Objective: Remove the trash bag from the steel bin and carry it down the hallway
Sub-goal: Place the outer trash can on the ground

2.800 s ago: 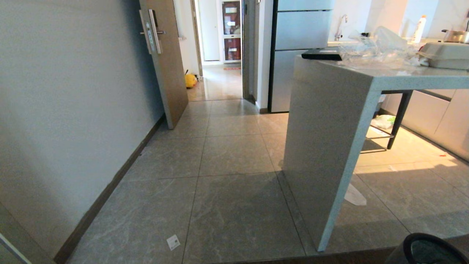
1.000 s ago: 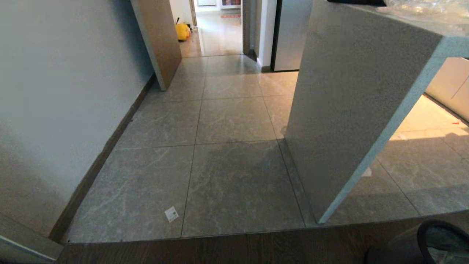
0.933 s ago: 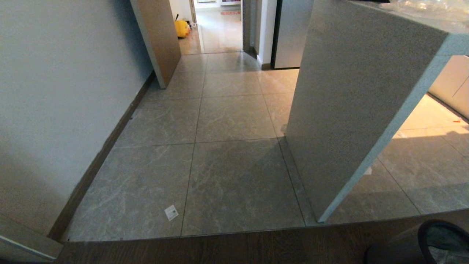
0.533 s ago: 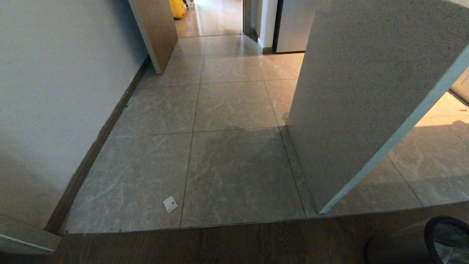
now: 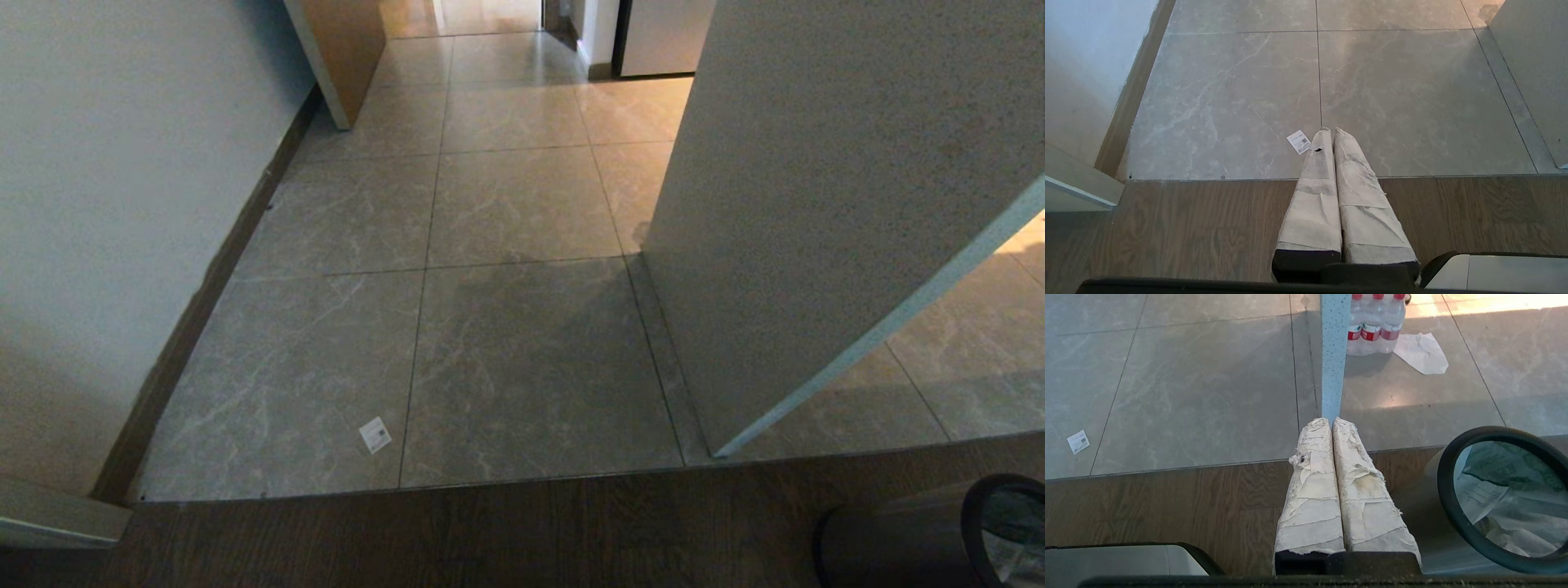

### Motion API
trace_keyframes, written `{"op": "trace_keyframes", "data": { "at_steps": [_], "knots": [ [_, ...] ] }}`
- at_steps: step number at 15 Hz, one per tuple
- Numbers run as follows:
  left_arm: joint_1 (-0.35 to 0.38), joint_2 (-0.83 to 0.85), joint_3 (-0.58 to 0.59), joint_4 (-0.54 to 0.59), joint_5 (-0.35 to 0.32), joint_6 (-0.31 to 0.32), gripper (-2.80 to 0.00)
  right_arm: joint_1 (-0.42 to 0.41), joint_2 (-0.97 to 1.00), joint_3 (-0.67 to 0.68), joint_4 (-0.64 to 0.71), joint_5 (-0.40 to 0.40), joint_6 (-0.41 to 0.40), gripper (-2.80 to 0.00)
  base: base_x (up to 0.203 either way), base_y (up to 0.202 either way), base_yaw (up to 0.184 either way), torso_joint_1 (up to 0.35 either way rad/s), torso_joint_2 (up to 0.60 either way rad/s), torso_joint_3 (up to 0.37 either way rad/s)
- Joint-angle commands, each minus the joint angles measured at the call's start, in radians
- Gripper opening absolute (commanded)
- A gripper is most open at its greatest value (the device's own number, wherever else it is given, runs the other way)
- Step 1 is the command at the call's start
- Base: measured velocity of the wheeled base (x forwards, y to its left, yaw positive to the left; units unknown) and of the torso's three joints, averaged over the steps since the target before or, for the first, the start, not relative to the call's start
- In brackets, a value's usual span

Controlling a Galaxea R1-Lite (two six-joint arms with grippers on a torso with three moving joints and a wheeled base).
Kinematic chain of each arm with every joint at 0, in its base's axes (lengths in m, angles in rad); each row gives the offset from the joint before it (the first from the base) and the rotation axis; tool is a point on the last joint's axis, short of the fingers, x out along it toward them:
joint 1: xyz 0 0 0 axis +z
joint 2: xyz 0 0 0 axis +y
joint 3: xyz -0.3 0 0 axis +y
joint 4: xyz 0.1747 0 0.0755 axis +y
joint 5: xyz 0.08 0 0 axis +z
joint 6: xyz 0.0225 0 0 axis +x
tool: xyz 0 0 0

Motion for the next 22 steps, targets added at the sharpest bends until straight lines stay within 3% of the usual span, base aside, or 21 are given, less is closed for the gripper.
{"op": "trace_keyframes", "data": {
  "at_steps": [1,8,13,18,20,22],
  "knots": [
    [0.000,0.000,0.000,0.000,0.001,0.000,-2.80,0.001,0.000,0.000,0.000,0.000,0.000,-2.80,0.000,0.000,0.000,0.001,0.00,-0.040],
    [0.000,0.000,0.000,0.000,0.001,0.000,-2.80,0.000,0.000,0.001,0.000,0.000,0.000,-2.80,0.000,0.000,0.000,0.000,0.00,-0.004],
    [0.000,0.000,0.000,0.000,0.001,0.000,-2.80,0.001,-0.002,0.000,0.000,0.000,0.000,-2.80,0.000,-0.151,0.001,-0.001,0.00,-0.001],
    [0.000,0.000,0.000,0.000,0.001,0.000,-2.80,0.001,-0.002,0.001,-0.001,0.000,0.003,-2.80,0.000,-0.014,0.000,0.001,0.00,0.000],
    [0.000,0.000,0.000,0.000,0.001,0.000,-2.80,0.001,0.008,-0.069,0.008,0.001,-0.002,-2.80,0.000,0.000,0.000,0.000,0.00,0.000],
    [0.000,0.000,0.000,0.000,0.001,0.000,-2.80,0.001,0.079,-0.261,0.072,0.000,-0.004,-2.80,0.000,0.000,0.000,0.000,0.00,0.000]
  ]
}}
